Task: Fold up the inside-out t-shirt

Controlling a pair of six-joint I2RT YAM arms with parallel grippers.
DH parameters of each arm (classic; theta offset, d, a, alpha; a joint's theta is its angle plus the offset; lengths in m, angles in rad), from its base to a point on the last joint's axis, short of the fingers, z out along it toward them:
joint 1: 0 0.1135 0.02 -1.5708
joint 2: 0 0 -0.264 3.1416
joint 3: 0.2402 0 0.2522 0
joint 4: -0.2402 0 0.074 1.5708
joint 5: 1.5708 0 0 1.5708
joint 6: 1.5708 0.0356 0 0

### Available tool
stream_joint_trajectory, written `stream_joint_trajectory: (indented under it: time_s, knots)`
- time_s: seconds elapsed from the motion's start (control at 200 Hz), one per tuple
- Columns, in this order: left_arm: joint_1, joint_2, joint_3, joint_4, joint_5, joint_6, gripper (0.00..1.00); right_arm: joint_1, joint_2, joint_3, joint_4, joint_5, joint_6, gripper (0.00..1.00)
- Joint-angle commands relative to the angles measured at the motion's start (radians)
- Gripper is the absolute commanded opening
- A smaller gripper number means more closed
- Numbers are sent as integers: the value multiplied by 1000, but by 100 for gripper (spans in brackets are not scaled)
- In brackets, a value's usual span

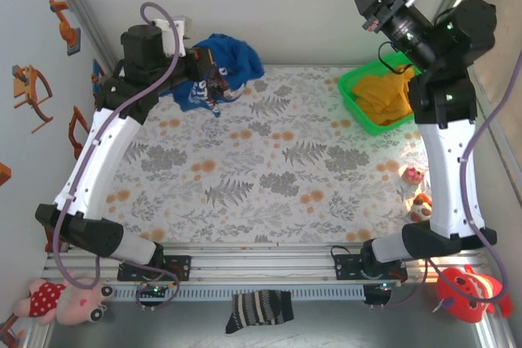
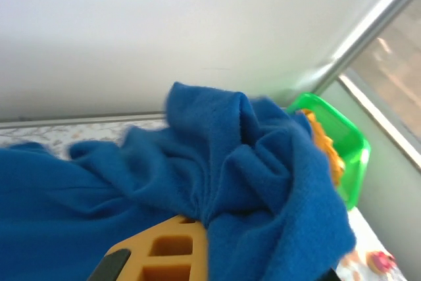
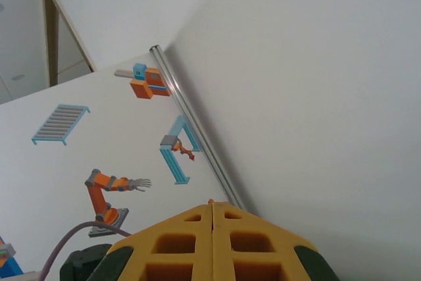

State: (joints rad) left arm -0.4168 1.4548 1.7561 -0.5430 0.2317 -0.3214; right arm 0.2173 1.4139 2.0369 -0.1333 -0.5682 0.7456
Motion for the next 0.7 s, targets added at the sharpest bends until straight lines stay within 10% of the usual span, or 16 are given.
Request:
stream_joint_trajectory:
  time_s: [0.0,0.195,0.35,0.696]
  knots:
    - [-2,-12,-74,-33,112,-16,0,2,-20,-101,32,22,31,0]
    - [-1,-32,-112,-14,193,-18,0,25,-88,-424,126,-17,92,0]
    - [-3,-12,-107,-10,263,-47,0,103,-140,-761,172,-12,45,51]
    - [27,106,-155,61,335,-191,0,190,-234,-1039,90,135,-63,56]
